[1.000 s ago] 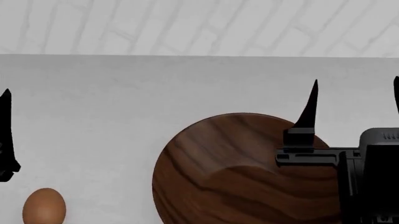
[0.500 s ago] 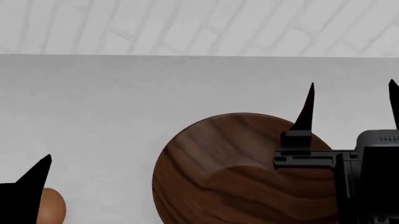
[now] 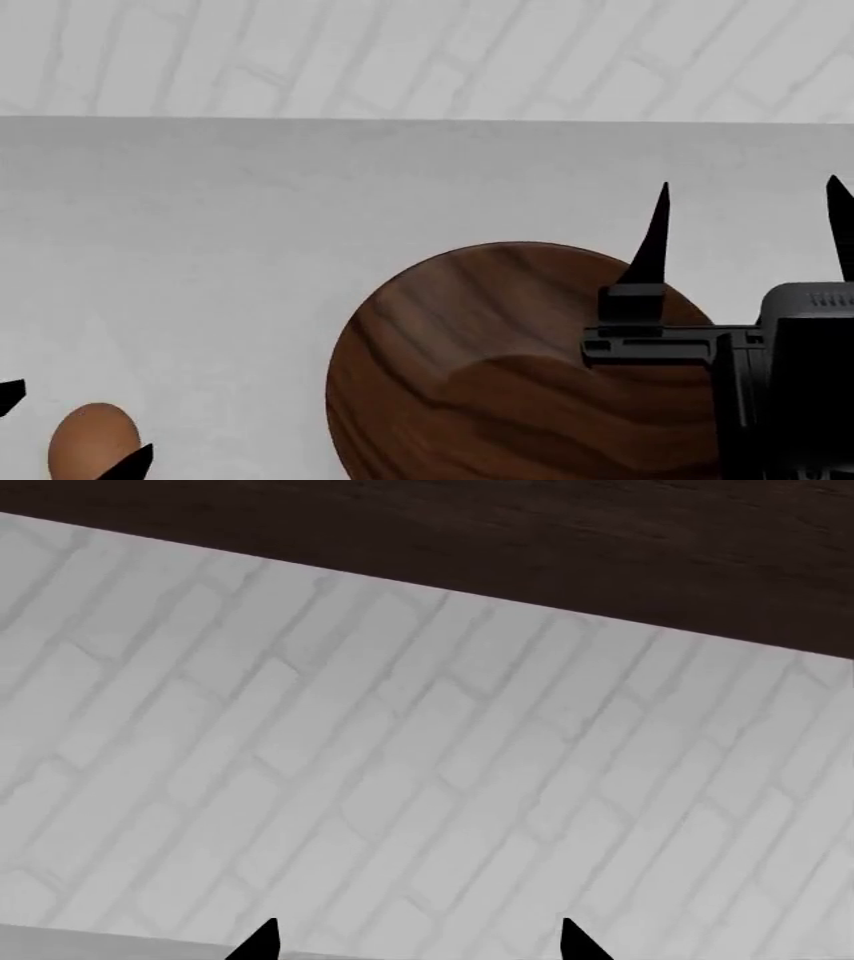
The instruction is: Place the eggs and milk next to the bowl.
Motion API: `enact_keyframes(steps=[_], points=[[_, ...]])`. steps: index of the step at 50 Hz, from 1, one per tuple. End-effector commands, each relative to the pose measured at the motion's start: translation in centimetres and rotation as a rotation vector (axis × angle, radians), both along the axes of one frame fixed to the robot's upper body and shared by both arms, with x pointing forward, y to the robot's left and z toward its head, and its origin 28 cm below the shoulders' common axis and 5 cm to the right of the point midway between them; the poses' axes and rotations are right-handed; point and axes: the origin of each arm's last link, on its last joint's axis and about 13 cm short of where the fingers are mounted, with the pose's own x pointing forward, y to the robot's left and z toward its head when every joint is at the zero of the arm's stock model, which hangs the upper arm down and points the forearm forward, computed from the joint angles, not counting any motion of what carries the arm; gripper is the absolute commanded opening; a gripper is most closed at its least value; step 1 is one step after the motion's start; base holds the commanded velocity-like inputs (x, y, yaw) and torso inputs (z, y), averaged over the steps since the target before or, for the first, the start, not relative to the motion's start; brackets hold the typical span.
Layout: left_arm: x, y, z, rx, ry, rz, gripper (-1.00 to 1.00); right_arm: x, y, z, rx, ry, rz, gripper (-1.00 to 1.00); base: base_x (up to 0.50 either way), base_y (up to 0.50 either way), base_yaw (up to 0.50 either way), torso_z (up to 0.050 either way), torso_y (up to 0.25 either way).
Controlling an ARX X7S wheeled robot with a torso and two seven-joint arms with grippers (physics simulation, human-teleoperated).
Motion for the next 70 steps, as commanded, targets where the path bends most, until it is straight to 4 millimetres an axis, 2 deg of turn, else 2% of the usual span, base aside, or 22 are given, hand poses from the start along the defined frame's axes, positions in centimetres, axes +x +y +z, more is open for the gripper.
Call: enact_keyframes(steps=[1,12,26,39,70], points=[[-0.4,-0.4,-0.4,0.039,0.069,-0.013,1.0,0.0,0.0,0.0,0.004,0.001,0.0,1.0,0.0,0.0,0.0,0.0,0.0],[-0.5,-0.2,-0.9,0.063,0.076,0.009,1.0,0.0,0.0,-0.1,0.004,0.003,0.003,1.0,0.0,0.0,0.0,0.0,0.0],[-0.3,0.3,-1.0,0.178,0.049,0.074,1.0,0.1,0.0,-0.4,0.003,0.011,0.003,1.0,0.0,0.0,0.0,0.0,0.0],[0.1,0.8,-1.6,0.15,0.072,0.088,1.0,0.1,0.0,-0.3,-0.001,0.011,0.004,1.0,0.0,0.0,0.0,0.0,0.0],[3.6,1.9,-4.3,0.103,0.158,0.132,1.0,0.4,0.3,0.0,-0.012,0.013,0.013,1.0,0.0,0.0,0.0,0.0,0.0]])
